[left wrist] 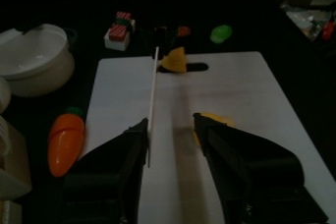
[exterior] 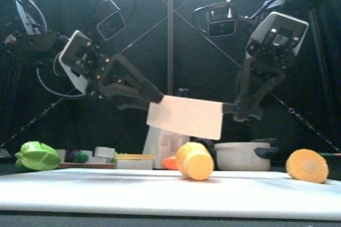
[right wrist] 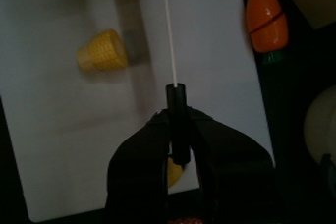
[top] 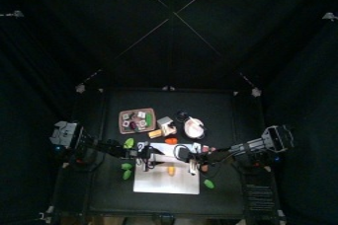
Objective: Put cleaver into pot
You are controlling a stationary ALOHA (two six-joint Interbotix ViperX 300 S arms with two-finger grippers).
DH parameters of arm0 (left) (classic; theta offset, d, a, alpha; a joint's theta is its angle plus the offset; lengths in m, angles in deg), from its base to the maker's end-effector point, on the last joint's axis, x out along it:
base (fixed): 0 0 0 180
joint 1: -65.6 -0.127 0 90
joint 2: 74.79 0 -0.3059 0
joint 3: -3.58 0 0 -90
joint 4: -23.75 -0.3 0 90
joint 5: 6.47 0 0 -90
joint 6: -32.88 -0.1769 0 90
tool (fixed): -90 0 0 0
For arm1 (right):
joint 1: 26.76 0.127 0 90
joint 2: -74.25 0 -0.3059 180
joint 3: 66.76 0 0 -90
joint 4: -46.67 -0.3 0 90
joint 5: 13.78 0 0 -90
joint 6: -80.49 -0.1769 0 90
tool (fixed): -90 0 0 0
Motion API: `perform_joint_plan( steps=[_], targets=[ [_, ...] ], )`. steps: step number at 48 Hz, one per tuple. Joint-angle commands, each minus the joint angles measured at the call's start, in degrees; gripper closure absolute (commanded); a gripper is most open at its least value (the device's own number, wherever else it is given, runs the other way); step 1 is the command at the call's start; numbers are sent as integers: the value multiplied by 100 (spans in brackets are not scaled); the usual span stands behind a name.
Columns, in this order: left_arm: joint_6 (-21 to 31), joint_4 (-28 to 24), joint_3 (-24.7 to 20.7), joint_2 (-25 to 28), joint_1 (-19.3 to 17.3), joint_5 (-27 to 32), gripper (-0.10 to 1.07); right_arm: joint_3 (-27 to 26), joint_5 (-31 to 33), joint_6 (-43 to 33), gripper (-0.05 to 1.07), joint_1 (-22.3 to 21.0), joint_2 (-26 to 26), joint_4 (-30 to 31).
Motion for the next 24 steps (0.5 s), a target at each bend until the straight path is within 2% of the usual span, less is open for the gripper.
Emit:
perform_joint_plan(
  steps=[1, 12, 24],
  targets=[
    [-9, -9, 18, -246, -44, -132, 10, 0, -9, -9, 63, -18, 255, -9],
    [-9, -18, 220, -404, -149, -378, 10, 132, 9, -18, 63, -9, 448, -18],
    [-9, -18, 237, -404, -158, -396, 10, 185, 343, -18, 63, -9, 729, -97]
  ],
)
